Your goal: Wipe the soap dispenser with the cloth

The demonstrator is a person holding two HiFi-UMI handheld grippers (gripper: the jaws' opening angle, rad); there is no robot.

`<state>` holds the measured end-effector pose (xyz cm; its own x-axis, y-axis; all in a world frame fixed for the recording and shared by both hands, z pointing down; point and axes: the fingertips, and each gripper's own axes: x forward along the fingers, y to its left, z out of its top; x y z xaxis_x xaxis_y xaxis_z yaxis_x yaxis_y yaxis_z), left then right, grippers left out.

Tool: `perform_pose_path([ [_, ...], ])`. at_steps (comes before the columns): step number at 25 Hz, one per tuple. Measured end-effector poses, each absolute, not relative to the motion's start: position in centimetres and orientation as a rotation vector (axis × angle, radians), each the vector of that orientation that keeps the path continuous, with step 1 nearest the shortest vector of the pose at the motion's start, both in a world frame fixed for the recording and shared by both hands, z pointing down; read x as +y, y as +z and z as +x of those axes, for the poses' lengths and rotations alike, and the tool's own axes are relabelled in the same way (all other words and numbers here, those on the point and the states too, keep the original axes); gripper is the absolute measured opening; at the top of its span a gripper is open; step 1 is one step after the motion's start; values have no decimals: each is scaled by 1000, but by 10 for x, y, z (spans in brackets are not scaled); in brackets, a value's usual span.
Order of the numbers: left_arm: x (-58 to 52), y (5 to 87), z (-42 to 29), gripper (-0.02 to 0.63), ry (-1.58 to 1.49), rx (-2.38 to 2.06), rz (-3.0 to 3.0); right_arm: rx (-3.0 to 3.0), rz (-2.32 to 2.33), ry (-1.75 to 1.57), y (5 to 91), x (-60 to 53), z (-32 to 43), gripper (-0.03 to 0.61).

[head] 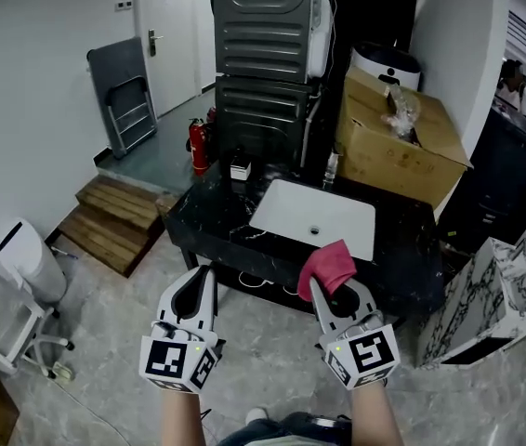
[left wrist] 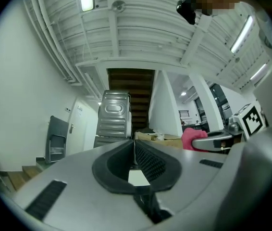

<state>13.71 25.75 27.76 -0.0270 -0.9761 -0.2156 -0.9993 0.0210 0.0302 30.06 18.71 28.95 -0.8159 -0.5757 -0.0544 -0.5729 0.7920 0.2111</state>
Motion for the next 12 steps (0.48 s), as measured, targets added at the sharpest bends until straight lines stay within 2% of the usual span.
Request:
perform_pose_path([
  [7, 217, 286, 89, 12, 223, 2149, -2017, -2961, 891, -311, 299, 139, 247, 48],
  [12, 175, 294, 56, 12, 233, 2155, -2048, -3036, 871, -174, 301, 100, 210, 49],
])
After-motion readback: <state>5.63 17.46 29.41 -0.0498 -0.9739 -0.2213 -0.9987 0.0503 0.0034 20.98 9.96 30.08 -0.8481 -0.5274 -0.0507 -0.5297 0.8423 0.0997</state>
